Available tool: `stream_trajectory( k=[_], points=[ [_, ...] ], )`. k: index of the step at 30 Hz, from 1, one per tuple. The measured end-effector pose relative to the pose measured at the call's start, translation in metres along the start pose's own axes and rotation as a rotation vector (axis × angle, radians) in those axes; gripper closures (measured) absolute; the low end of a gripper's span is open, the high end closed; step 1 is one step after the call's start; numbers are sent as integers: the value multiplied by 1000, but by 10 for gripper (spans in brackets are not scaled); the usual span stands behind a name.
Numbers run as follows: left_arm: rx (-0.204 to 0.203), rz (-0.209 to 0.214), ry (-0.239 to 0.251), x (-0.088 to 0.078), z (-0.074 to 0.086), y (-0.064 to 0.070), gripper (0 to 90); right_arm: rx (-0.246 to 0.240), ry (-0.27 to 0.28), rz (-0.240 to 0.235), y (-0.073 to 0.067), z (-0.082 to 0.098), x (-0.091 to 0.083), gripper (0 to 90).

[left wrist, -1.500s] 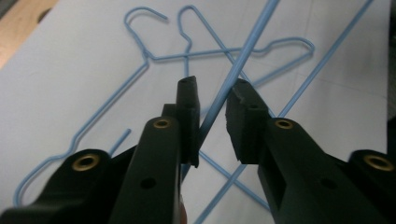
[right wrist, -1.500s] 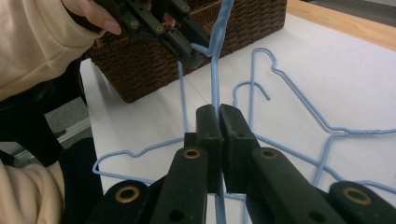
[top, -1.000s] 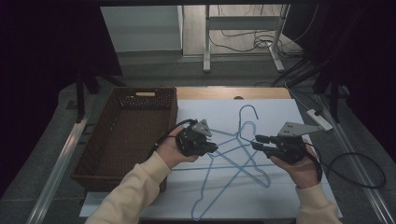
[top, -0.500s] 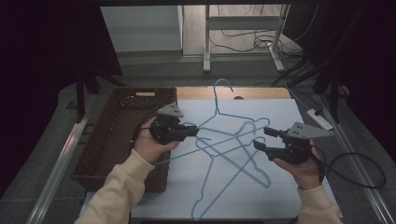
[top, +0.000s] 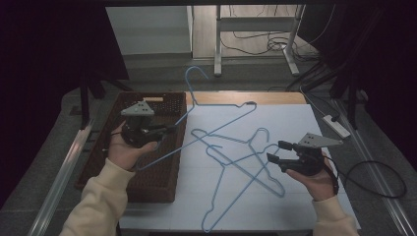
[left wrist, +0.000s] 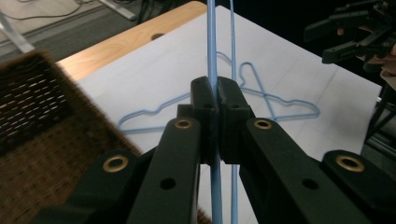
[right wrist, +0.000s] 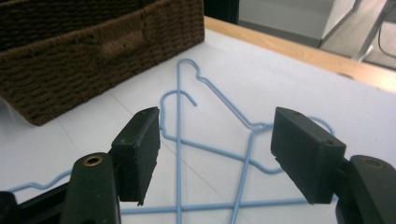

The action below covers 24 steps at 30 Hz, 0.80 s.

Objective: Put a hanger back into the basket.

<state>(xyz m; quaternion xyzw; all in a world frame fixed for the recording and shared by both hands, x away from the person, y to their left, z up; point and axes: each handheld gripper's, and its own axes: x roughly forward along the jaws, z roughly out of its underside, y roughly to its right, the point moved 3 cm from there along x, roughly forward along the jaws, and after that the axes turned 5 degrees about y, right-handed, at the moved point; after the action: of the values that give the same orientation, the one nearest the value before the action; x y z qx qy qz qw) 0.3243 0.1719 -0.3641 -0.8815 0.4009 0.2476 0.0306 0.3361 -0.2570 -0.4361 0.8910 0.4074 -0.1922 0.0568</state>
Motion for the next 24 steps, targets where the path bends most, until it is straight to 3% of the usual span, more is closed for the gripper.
stream_trajectory(
  k=[6, 14, 17, 24],
  points=[
    [-34, -58, 15, -21, 13, -18, 869, 29, -48, 13, 8, 15, 6, 335],
    [-81, -148, 35, -47, 36, -44, 869, 52, -76, 33, 14, 28, 7, 328],
    [-93, -162, 42, -54, 41, -49, 869, 58, -82, 36, 15, 30, 7, 328],
    [-120, -239, 68, -77, 56, -67, 870, 59, -101, 50, 18, 36, 7, 323]
  ],
)
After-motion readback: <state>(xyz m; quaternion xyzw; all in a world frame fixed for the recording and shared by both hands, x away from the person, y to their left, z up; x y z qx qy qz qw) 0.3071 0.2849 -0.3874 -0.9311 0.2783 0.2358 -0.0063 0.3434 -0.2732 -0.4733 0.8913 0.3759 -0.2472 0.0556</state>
